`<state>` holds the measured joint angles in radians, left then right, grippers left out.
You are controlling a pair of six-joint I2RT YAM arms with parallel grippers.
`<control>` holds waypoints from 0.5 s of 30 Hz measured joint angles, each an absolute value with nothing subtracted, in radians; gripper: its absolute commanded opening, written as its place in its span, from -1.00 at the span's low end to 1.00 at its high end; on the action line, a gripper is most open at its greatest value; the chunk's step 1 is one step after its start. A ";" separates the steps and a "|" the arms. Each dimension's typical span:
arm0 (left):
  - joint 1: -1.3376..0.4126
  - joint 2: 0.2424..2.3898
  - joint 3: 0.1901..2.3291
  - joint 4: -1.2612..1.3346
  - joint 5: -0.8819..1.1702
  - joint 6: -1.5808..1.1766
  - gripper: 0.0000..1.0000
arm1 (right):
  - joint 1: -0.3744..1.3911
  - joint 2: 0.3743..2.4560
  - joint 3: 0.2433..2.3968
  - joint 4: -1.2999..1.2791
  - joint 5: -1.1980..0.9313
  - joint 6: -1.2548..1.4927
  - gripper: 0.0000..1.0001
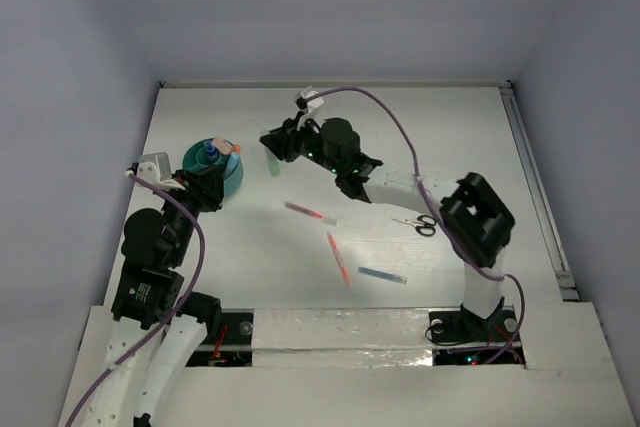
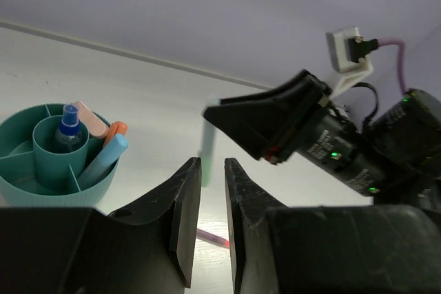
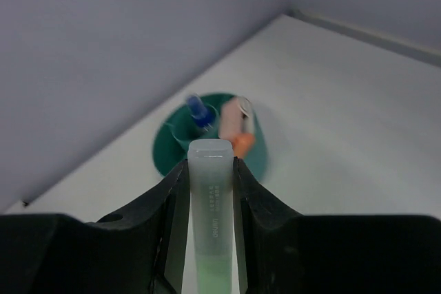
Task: Sort the stationery into containers
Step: Place the pen in the storage box.
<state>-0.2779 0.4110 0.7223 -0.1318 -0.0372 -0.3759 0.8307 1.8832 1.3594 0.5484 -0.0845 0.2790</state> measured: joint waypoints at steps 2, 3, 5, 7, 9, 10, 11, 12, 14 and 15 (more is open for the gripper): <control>-0.273 0.411 0.722 -0.132 -0.038 -0.376 -0.65 | 0.843 1.983 1.433 0.668 -0.137 0.335 -1.00; -0.273 0.411 0.722 -0.131 -0.038 -0.376 -0.65 | 0.847 2.027 1.466 0.719 -0.155 0.357 -1.00; -0.271 0.412 0.722 -0.132 -0.038 -0.376 -0.65 | 0.853 2.114 1.533 0.801 -0.193 0.406 -1.00; -0.269 0.414 0.722 -0.131 -0.038 -0.376 -0.65 | 0.860 2.185 1.600 0.859 -0.220 0.440 -1.00; -0.268 0.418 0.722 -0.132 -0.037 -0.376 -0.65 | 0.861 2.253 1.680 0.893 -0.243 0.464 -1.00; -0.268 0.421 0.722 -0.132 -0.037 -0.376 -0.65 | 0.863 2.292 1.730 0.902 -0.252 0.474 -1.00; -0.267 0.422 0.722 -0.131 -0.037 -0.376 -0.65 | 0.864 2.319 1.767 0.906 -0.260 0.480 -1.00; -0.267 0.424 0.722 -0.132 -0.037 -0.376 -0.65 | 0.866 2.352 1.814 0.906 -0.270 0.484 -1.00; -0.267 0.426 0.722 -0.132 -0.037 -0.376 -0.65 | 0.871 2.402 1.890 0.897 -0.276 0.482 -1.00; -0.267 0.426 0.722 -0.132 -0.037 -0.376 -0.65 | 0.875 2.423 1.923 0.889 -0.280 0.476 -1.00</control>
